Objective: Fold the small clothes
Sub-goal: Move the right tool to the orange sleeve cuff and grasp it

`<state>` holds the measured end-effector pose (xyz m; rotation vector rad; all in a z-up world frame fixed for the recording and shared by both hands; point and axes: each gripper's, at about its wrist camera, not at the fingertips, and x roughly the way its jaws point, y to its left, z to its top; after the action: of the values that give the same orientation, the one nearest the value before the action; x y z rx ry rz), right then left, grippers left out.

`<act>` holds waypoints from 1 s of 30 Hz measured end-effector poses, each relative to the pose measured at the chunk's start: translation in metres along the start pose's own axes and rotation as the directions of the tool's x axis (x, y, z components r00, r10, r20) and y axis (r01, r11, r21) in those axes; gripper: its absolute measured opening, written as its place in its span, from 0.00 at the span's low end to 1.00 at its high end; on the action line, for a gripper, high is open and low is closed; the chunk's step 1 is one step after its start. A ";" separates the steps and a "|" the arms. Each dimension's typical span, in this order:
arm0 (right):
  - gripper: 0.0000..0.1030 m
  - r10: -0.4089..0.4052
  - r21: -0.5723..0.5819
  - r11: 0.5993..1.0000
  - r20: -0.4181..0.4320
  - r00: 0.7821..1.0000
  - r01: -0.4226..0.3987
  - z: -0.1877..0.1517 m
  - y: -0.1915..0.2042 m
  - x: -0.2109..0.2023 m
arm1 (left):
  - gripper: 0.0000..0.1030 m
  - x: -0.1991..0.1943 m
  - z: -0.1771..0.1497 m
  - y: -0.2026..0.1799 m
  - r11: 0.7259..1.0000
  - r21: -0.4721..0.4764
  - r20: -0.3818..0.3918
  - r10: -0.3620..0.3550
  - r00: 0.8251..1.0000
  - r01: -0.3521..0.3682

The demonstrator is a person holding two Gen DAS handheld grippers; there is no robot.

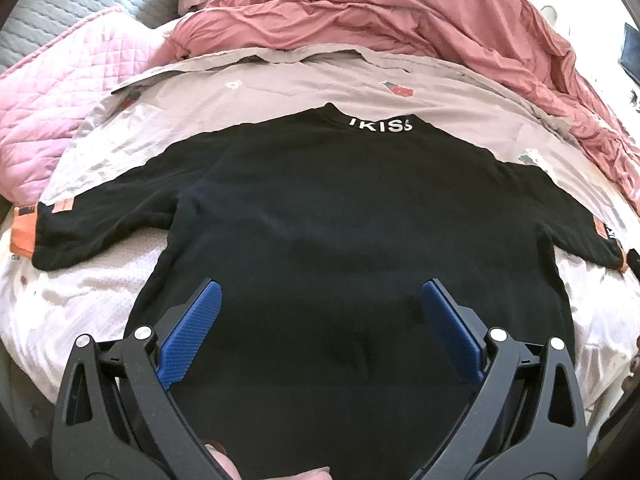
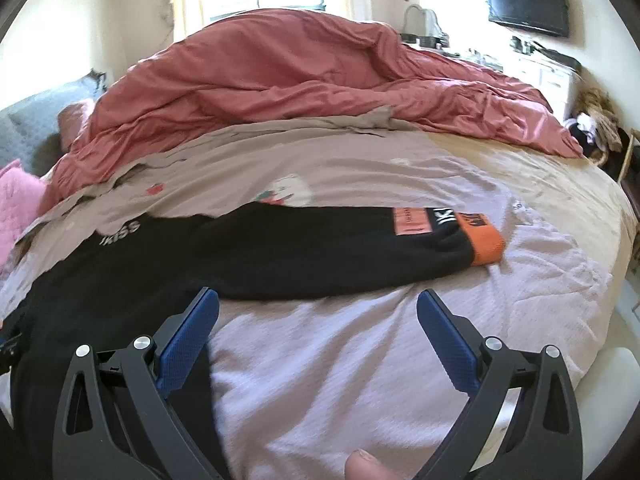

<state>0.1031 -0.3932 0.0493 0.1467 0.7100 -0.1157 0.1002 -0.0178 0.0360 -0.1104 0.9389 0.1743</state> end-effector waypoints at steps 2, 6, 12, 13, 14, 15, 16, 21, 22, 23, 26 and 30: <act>0.96 -0.017 0.016 1.000 0.003 1.000 0.017 0.005 -0.010 0.005 | 0.91 0.005 0.004 -0.001 1.000 -0.003 -0.002 0.005 1.000 -0.005; 0.96 -0.046 0.048 0.998 -0.006 0.999 0.046 0.012 -0.032 0.018 | 0.91 0.013 0.010 -0.002 1.000 -0.007 -0.008 0.006 1.000 -0.006; 0.96 -0.097 0.118 0.988 -0.018 0.995 0.099 0.024 -0.067 0.035 | 0.91 0.025 0.018 -0.006 1.000 0.019 -0.009 0.018 1.000 -0.018; 0.96 -0.110 0.133 0.985 -0.026 0.994 0.112 0.026 -0.074 0.039 | 0.91 0.027 0.019 -0.006 1.000 0.019 -0.012 0.017 1.000 -0.017; 0.96 -0.120 0.152 0.981 -0.035 0.992 0.124 0.029 -0.082 0.043 | 0.91 0.030 0.021 -0.006 1.000 0.019 -0.016 0.014 1.000 -0.014; 0.96 -0.130 0.163 0.977 -0.040 0.991 0.135 0.030 -0.089 0.044 | 0.91 0.033 0.023 -0.007 1.000 0.019 -0.017 0.012 1.000 -0.012; 0.96 -0.146 0.174 0.973 -0.048 0.988 0.153 0.031 -0.095 0.047 | 0.91 0.036 0.025 -0.008 1.000 0.020 -0.019 0.011 1.000 -0.010; 0.96 -0.205 0.220 0.950 -0.085 0.975 0.219 0.035 -0.127 0.058 | 0.91 0.049 0.031 -0.016 0.999 0.049 -0.018 0.004 1.000 -0.003; 0.96 -0.216 0.222 0.947 -0.092 0.972 0.231 0.035 -0.132 0.060 | 0.91 0.051 0.032 -0.017 0.999 0.053 -0.021 0.003 1.000 -0.001; 0.96 -0.220 0.225 0.945 -0.098 0.971 0.237 0.035 -0.136 0.062 | 0.91 0.053 0.033 -0.017 0.999 0.055 -0.023 0.000 1.000 0.002; 0.96 -0.228 0.242 0.937 -0.119 0.966 0.251 0.036 -0.151 0.068 | 0.91 0.064 0.039 -0.019 0.998 0.058 -0.033 -0.013 0.999 0.015; 0.96 -0.249 0.237 0.931 -0.148 0.957 0.279 0.037 -0.164 0.083 | 0.91 0.076 0.049 -0.027 0.997 0.073 -0.035 -0.014 0.999 0.016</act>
<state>0.1636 -0.5651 0.0068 0.3071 0.8275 -0.4621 0.1880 -0.0284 0.0037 -0.0530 0.9771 0.1241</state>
